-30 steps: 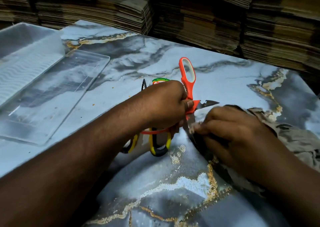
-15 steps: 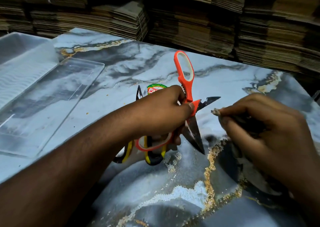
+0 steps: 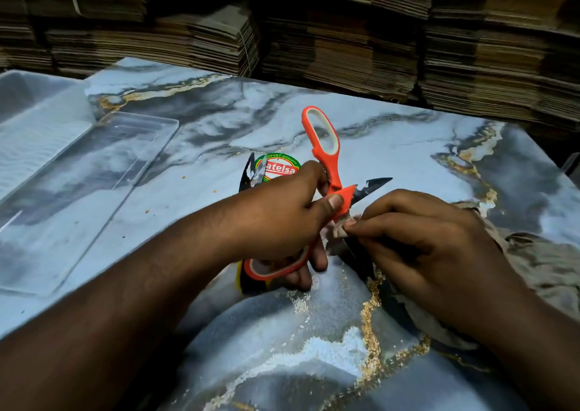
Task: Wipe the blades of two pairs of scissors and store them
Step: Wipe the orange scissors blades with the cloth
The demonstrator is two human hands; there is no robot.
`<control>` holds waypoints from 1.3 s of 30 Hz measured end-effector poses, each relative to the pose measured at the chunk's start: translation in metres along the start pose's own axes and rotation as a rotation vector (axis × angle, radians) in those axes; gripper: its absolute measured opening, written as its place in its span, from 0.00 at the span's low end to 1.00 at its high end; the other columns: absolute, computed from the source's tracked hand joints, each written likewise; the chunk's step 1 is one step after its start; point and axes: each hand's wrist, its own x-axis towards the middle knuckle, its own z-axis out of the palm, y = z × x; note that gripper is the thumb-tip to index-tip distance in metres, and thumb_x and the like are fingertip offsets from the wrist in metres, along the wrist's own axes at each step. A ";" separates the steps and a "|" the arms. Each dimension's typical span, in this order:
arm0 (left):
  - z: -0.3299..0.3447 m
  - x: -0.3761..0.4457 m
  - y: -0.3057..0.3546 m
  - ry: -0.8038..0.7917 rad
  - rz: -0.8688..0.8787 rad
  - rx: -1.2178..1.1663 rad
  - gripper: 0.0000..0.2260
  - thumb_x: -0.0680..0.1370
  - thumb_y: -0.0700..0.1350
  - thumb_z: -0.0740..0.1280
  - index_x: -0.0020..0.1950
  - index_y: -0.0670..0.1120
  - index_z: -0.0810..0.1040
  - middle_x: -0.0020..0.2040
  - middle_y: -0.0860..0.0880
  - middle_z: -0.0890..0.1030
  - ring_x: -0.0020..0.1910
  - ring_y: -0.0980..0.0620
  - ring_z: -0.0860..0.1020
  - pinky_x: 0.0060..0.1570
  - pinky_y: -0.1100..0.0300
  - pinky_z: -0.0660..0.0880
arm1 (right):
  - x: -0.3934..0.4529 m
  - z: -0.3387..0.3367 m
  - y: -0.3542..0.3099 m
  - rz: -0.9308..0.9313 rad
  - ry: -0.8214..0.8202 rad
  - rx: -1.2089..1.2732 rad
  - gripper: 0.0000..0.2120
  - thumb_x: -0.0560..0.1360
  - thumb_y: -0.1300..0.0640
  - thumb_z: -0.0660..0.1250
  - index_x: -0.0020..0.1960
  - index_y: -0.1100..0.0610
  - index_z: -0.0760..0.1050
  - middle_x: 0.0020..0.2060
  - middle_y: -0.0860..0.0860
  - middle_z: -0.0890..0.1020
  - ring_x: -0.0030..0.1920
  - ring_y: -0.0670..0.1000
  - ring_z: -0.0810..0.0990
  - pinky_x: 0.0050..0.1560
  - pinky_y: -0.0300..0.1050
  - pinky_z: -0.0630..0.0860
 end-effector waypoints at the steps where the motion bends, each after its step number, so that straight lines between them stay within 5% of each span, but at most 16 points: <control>1: -0.002 0.001 -0.001 0.002 0.026 0.022 0.07 0.88 0.53 0.56 0.56 0.52 0.64 0.42 0.42 0.88 0.36 0.36 0.87 0.34 0.42 0.85 | 0.000 -0.001 0.000 0.003 0.006 0.003 0.08 0.80 0.56 0.72 0.57 0.53 0.87 0.50 0.46 0.85 0.50 0.51 0.85 0.47 0.54 0.80; 3: -0.005 0.001 -0.002 0.014 0.088 0.058 0.06 0.88 0.51 0.57 0.54 0.51 0.65 0.43 0.45 0.88 0.37 0.40 0.88 0.33 0.49 0.83 | -0.001 0.000 0.000 0.000 0.021 -0.016 0.07 0.80 0.57 0.72 0.57 0.53 0.87 0.50 0.47 0.85 0.49 0.52 0.84 0.47 0.54 0.80; 12: -0.003 0.005 -0.006 0.068 0.101 0.050 0.06 0.88 0.50 0.58 0.56 0.49 0.66 0.35 0.45 0.85 0.35 0.43 0.88 0.35 0.50 0.82 | -0.003 -0.004 -0.009 -0.114 -0.142 -0.195 0.04 0.80 0.55 0.72 0.49 0.51 0.85 0.42 0.48 0.78 0.41 0.54 0.78 0.38 0.53 0.78; 19: -0.003 0.004 -0.005 0.083 0.093 0.050 0.06 0.88 0.50 0.58 0.56 0.48 0.65 0.33 0.43 0.84 0.32 0.41 0.87 0.29 0.53 0.81 | 0.012 0.012 -0.016 -0.074 0.017 -0.168 0.04 0.80 0.59 0.71 0.50 0.56 0.85 0.44 0.52 0.80 0.44 0.57 0.79 0.41 0.53 0.77; 23: -0.004 0.004 -0.003 0.096 0.081 0.032 0.09 0.87 0.50 0.59 0.59 0.44 0.67 0.33 0.42 0.85 0.35 0.39 0.87 0.37 0.44 0.86 | 0.000 -0.001 -0.010 -0.123 -0.149 -0.218 0.02 0.77 0.58 0.73 0.47 0.54 0.85 0.41 0.49 0.78 0.40 0.54 0.77 0.35 0.53 0.77; 26: -0.005 0.003 -0.002 0.099 0.089 0.045 0.08 0.87 0.50 0.60 0.59 0.45 0.68 0.35 0.42 0.86 0.36 0.38 0.88 0.41 0.41 0.86 | 0.001 -0.007 -0.009 -0.112 -0.074 -0.148 0.06 0.79 0.56 0.71 0.51 0.54 0.87 0.43 0.50 0.81 0.42 0.53 0.80 0.37 0.51 0.79; 29: -0.005 0.005 -0.001 0.144 0.102 0.153 0.07 0.87 0.50 0.60 0.55 0.48 0.69 0.34 0.45 0.87 0.34 0.42 0.87 0.33 0.53 0.83 | 0.015 0.003 -0.017 -0.136 -0.016 -0.138 0.07 0.81 0.59 0.68 0.53 0.55 0.86 0.47 0.52 0.81 0.45 0.57 0.81 0.40 0.51 0.78; 31: -0.005 0.005 -0.001 0.169 0.112 0.180 0.07 0.87 0.50 0.61 0.53 0.48 0.70 0.35 0.43 0.87 0.33 0.42 0.87 0.34 0.50 0.83 | 0.018 0.008 -0.023 -0.144 -0.067 -0.170 0.08 0.80 0.57 0.66 0.50 0.56 0.84 0.47 0.53 0.79 0.45 0.58 0.78 0.38 0.54 0.77; 36: -0.007 0.002 0.002 0.203 0.125 0.236 0.07 0.87 0.50 0.62 0.52 0.49 0.71 0.37 0.45 0.86 0.31 0.45 0.86 0.30 0.55 0.82 | 0.013 -0.006 -0.033 -0.170 -0.253 -0.343 0.04 0.70 0.58 0.78 0.44 0.53 0.86 0.40 0.50 0.77 0.39 0.55 0.78 0.34 0.43 0.69; 39: -0.006 0.002 0.003 0.209 0.120 0.189 0.07 0.87 0.49 0.62 0.52 0.48 0.71 0.36 0.42 0.86 0.30 0.44 0.85 0.25 0.58 0.80 | 0.018 -0.003 -0.031 -0.166 -0.196 -0.303 0.04 0.76 0.56 0.73 0.47 0.55 0.86 0.44 0.51 0.80 0.43 0.56 0.80 0.37 0.47 0.76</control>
